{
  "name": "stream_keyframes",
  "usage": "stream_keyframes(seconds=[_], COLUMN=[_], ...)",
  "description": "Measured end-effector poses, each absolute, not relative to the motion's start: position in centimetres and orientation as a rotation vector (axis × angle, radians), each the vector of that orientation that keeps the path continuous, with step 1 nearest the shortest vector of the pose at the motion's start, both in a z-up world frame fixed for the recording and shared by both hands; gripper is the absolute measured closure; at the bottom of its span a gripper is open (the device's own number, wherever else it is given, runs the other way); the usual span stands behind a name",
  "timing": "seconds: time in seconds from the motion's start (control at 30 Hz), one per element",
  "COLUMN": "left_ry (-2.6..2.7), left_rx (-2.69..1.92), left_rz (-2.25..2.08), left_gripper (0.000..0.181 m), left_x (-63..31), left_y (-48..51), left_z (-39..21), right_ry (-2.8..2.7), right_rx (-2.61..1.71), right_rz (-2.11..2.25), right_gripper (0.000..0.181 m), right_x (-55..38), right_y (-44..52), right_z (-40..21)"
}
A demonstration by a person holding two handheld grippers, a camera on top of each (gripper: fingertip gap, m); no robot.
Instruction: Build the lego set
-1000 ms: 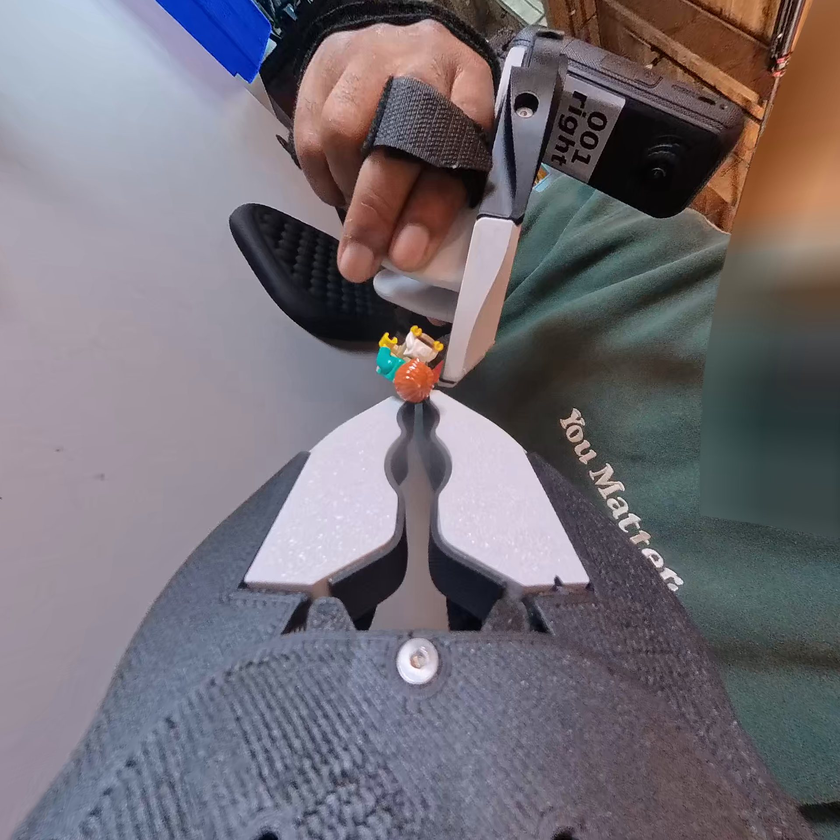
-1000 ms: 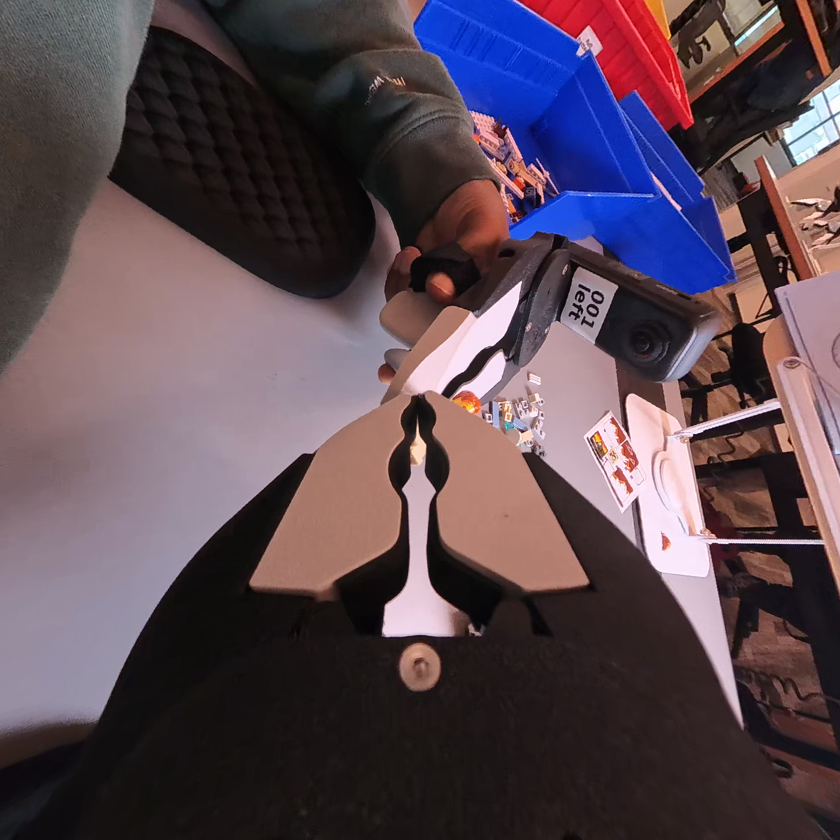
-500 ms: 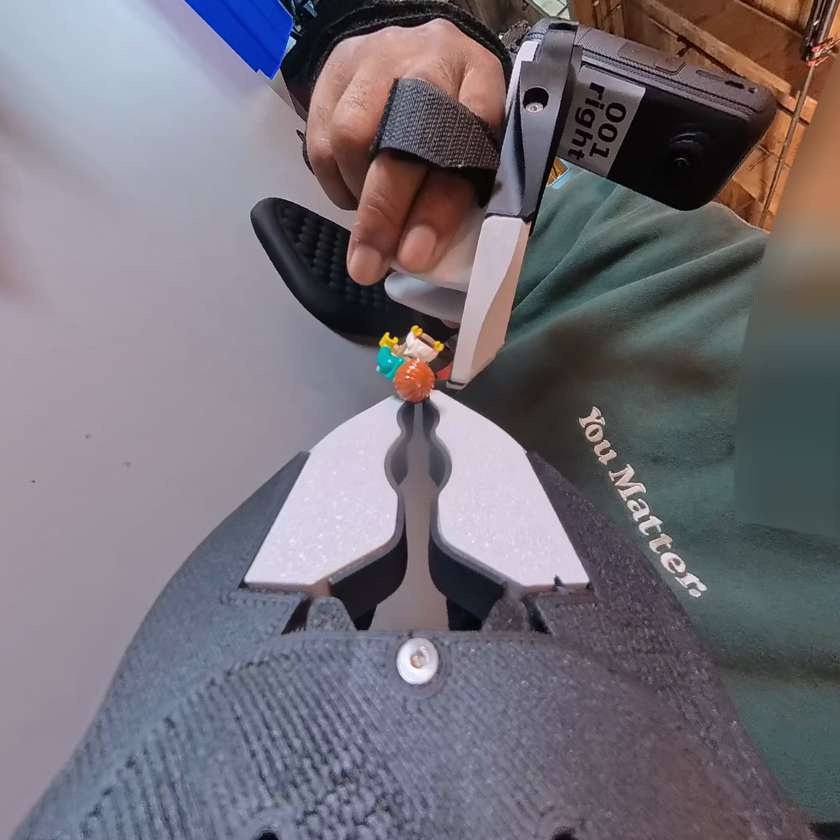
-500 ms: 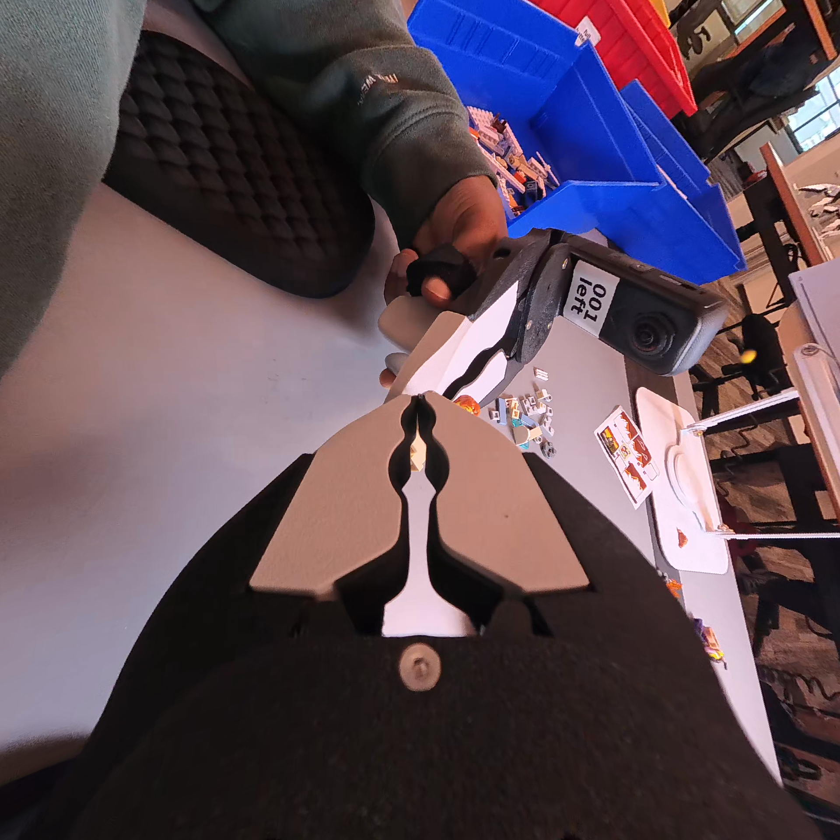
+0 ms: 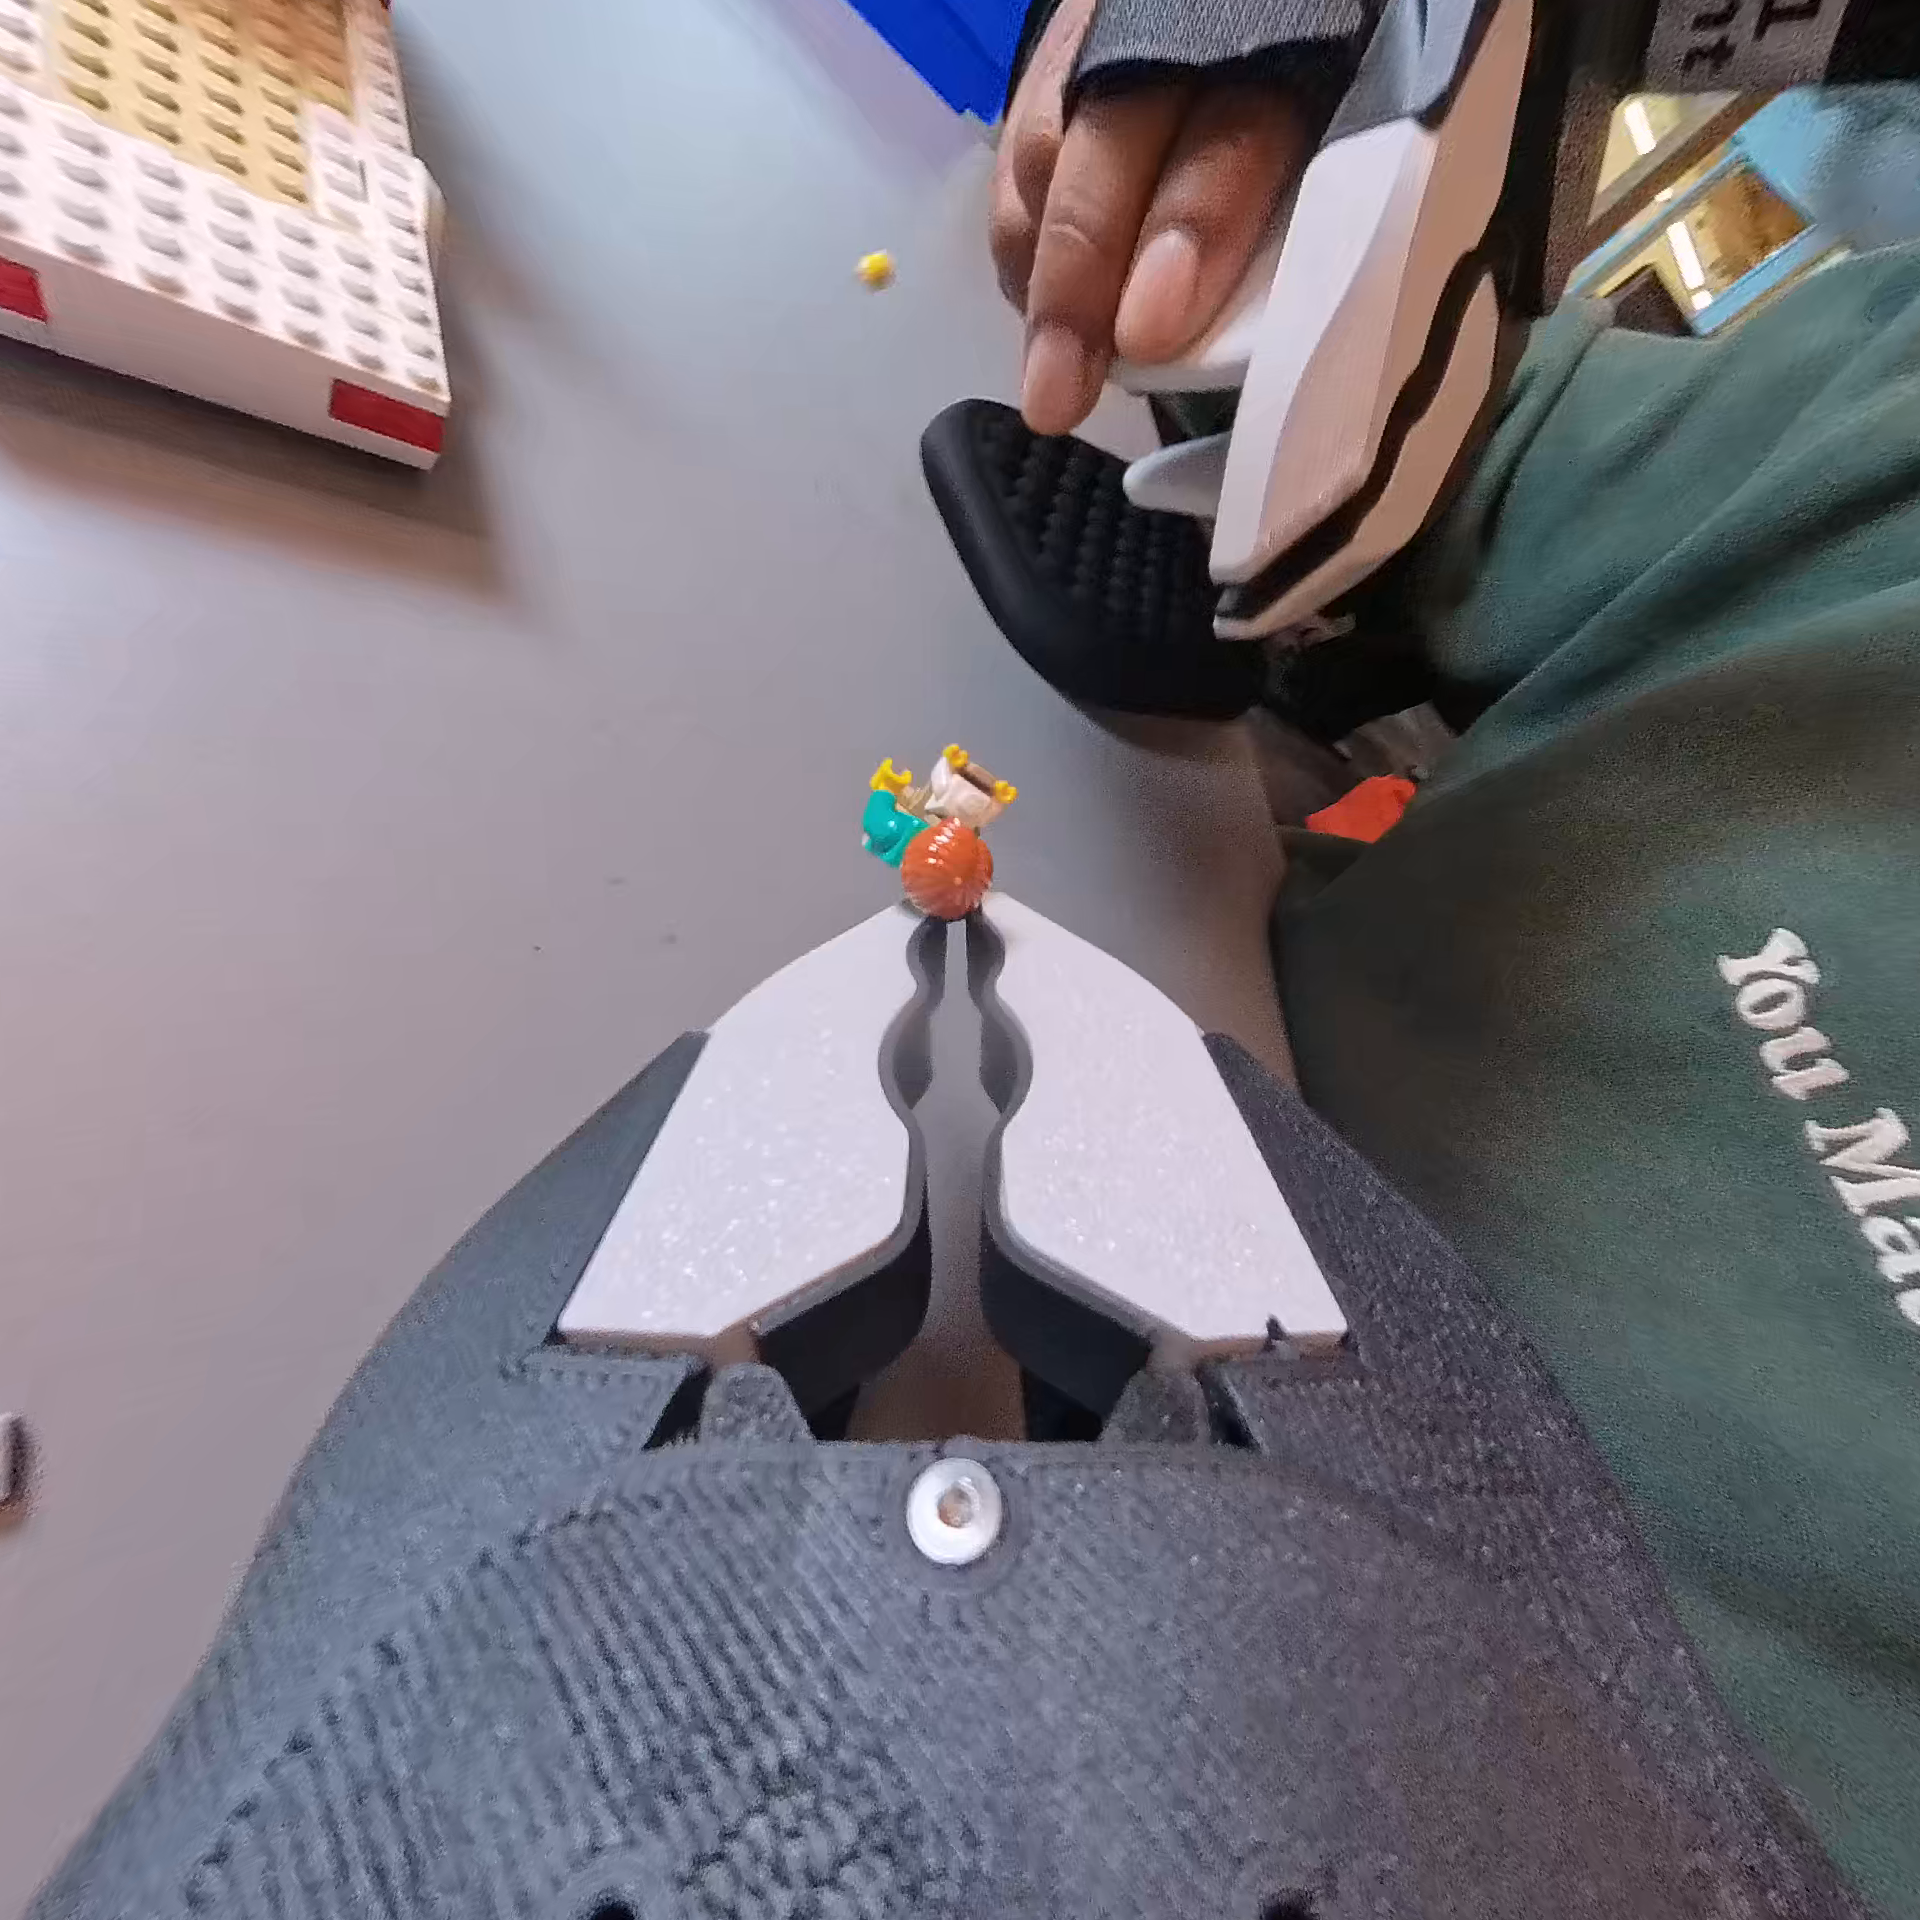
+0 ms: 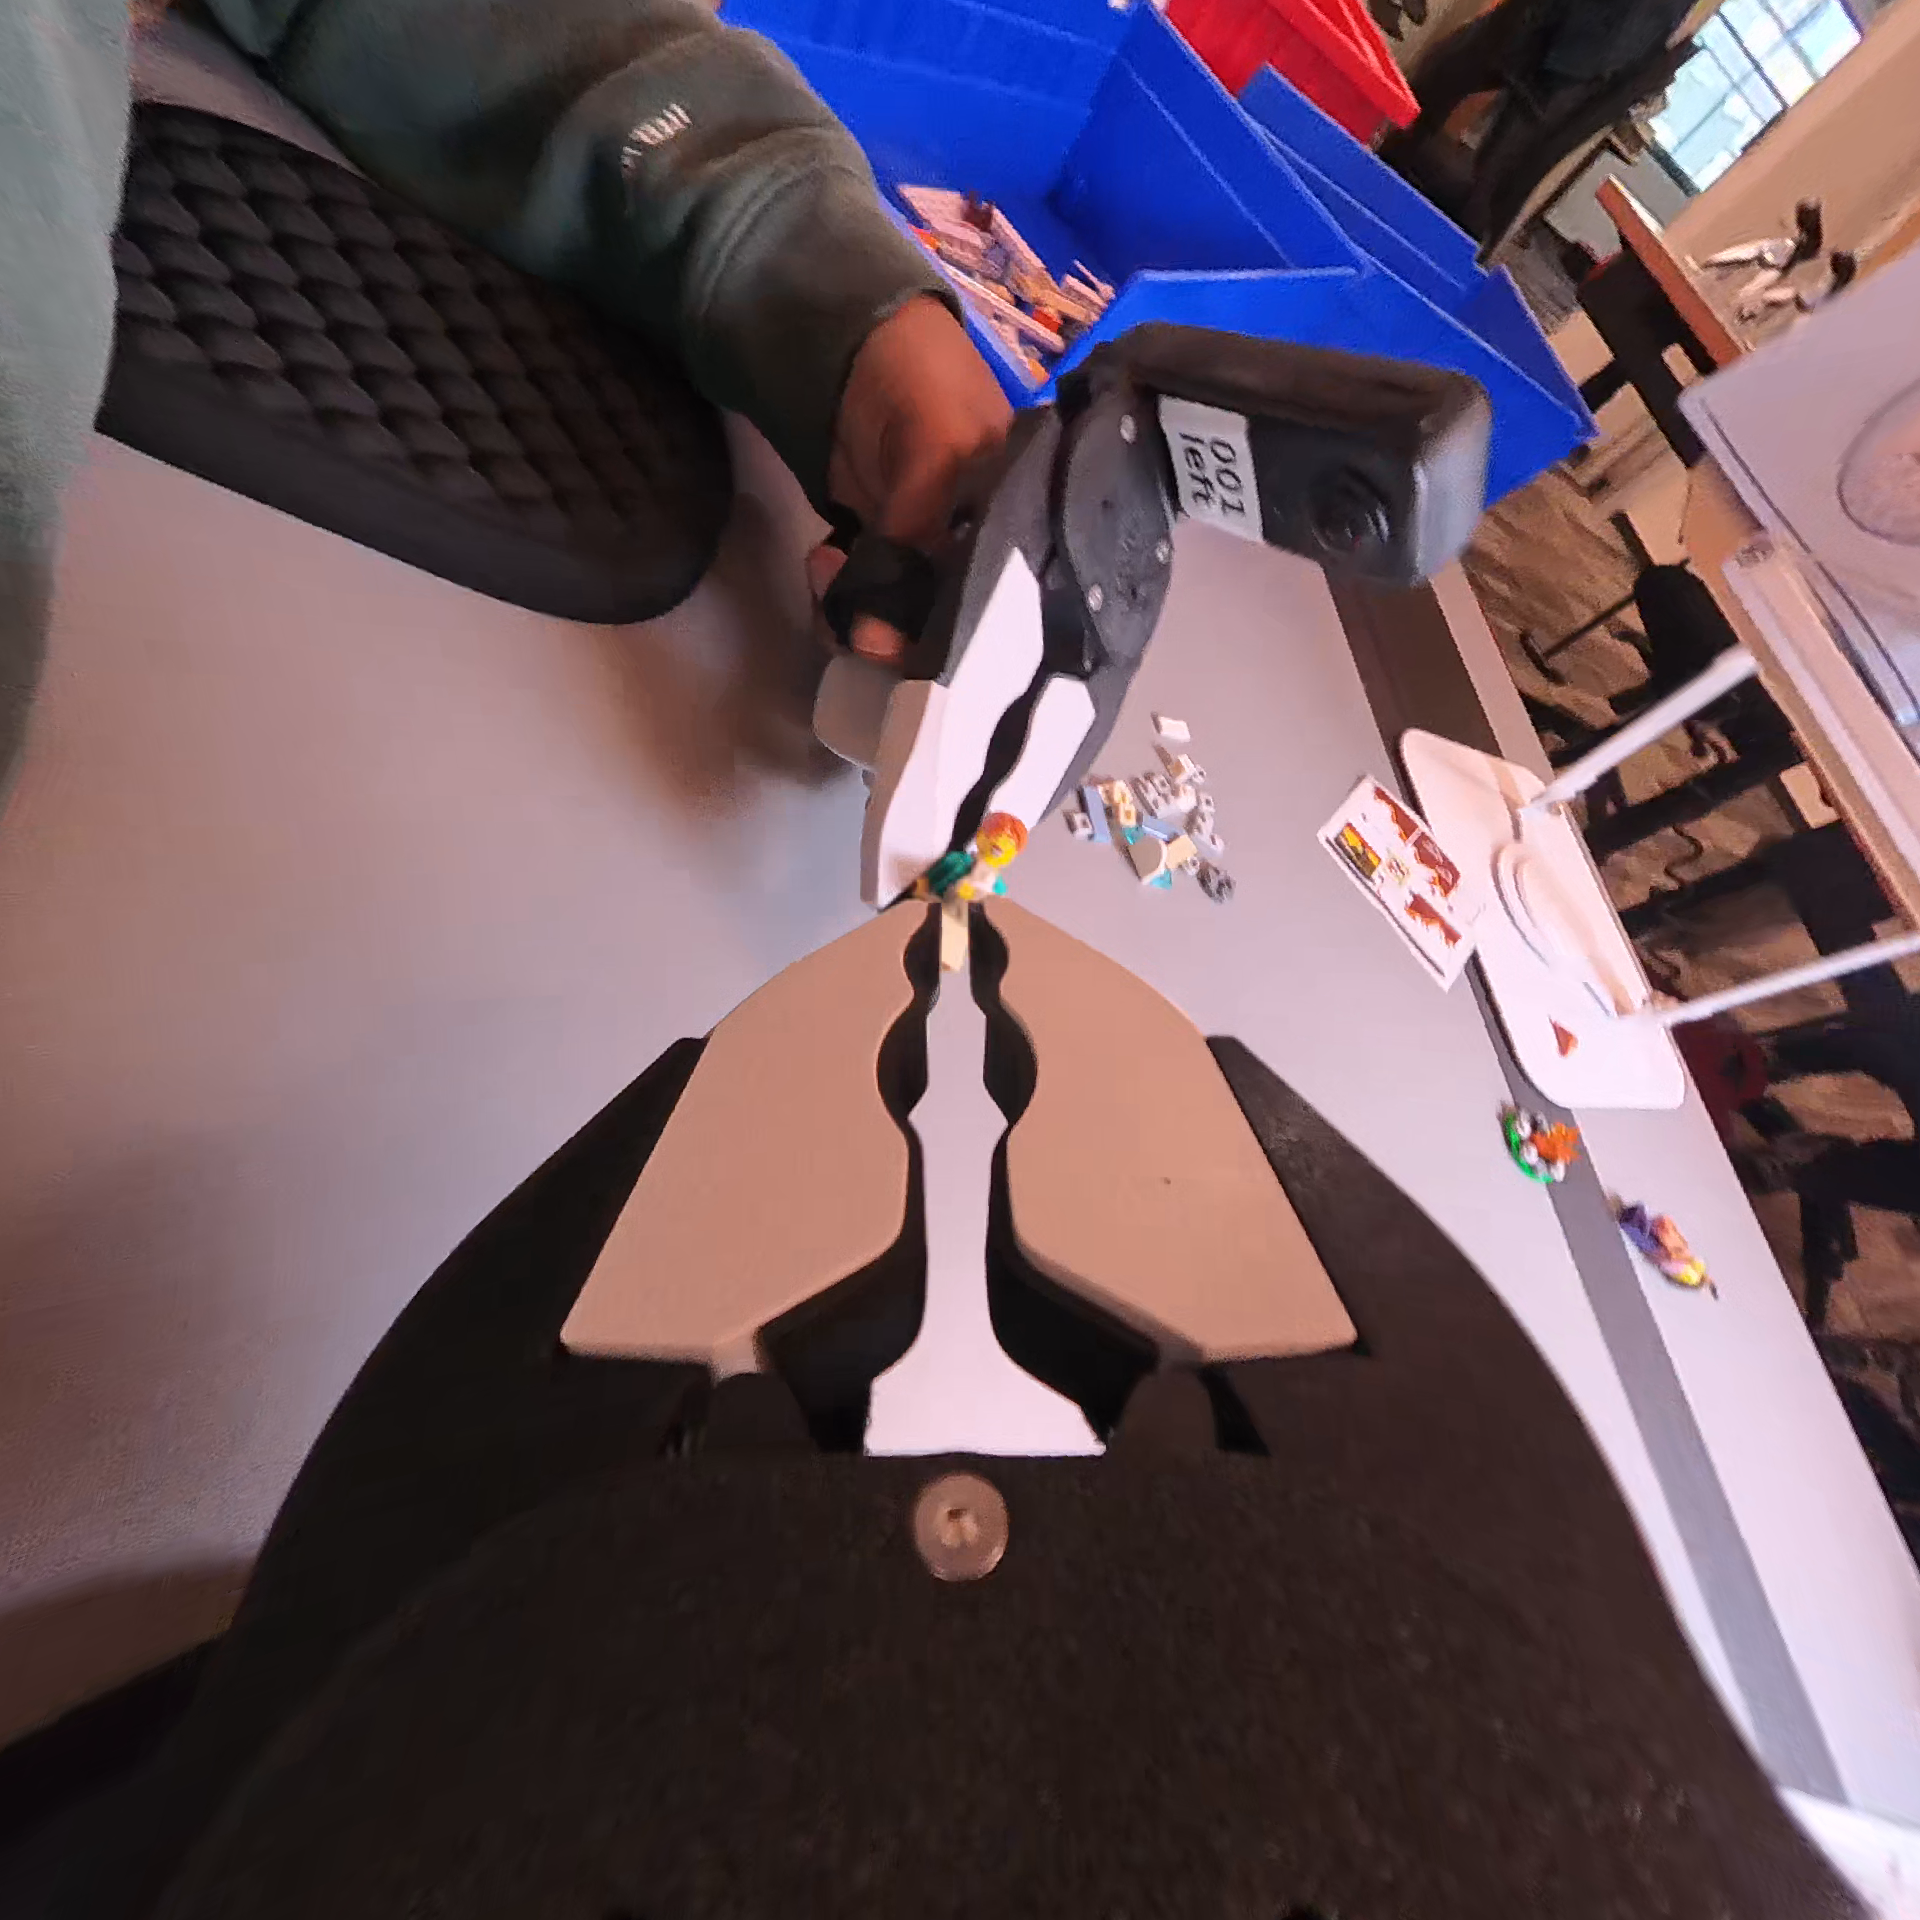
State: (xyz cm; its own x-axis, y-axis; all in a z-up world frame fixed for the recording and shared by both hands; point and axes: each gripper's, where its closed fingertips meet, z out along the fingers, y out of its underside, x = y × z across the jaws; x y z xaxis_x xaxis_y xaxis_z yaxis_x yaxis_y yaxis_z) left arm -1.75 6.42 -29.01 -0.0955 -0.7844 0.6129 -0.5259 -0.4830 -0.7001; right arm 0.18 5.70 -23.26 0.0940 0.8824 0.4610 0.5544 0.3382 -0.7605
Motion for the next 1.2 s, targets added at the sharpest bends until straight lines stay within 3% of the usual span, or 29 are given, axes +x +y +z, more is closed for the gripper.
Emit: stream_keyframes(seconds=[0.6, 0.83, 1.2], left_ry=[1.466, 1.473, 1.540], left_rx=[-1.948, -1.948, -1.910], left_rz=[-1.499, -1.494, -1.148], left_gripper=[0.177, 0.177, 0.177], left_x=[-1.4, -1.2, -1.6], left_y=[6.9, 6.7, 8.5], left_z=[-30.3, -30.4, -31.4], right_ry=[-0.968, -0.763, -0.600], right_rx=[-1.457, -1.502, -1.618], right_rz=[0.417, 0.316, 0.274], right_gripper=[0.170, 0.156, 0.154], right_x=[13.1, 13.4, 16.3], right_y=[10.6, 11.9, 10.5], right_z=[-16.3, -16.5, -18.3])
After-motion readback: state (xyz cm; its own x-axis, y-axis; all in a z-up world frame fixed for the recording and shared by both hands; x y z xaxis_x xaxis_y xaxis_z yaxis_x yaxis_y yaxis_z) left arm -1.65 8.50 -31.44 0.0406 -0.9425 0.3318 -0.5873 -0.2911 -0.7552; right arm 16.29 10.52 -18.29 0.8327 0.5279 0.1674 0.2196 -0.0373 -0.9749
